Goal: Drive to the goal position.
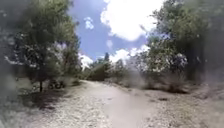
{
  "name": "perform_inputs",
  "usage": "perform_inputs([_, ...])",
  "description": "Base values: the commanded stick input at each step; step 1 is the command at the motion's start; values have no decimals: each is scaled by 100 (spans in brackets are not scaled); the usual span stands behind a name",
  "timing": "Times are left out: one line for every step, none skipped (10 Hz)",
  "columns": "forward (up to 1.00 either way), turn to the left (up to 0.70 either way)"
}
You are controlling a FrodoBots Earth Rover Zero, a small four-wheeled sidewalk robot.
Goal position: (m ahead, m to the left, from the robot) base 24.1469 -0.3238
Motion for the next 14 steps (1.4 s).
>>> perform_inputs([45,27])
perform_inputs([45,27])
perform_inputs([45,27])
perform_inputs([45,24])
perform_inputs([45,0])
perform_inputs([45,0])
perform_inputs([45,0])
perform_inputs([45,0])
perform_inputs([45,0])
perform_inputs([45,0])
perform_inputs([45,0])
perform_inputs([45,0])
perform_inputs([45,0])
perform_inputs([45,0])
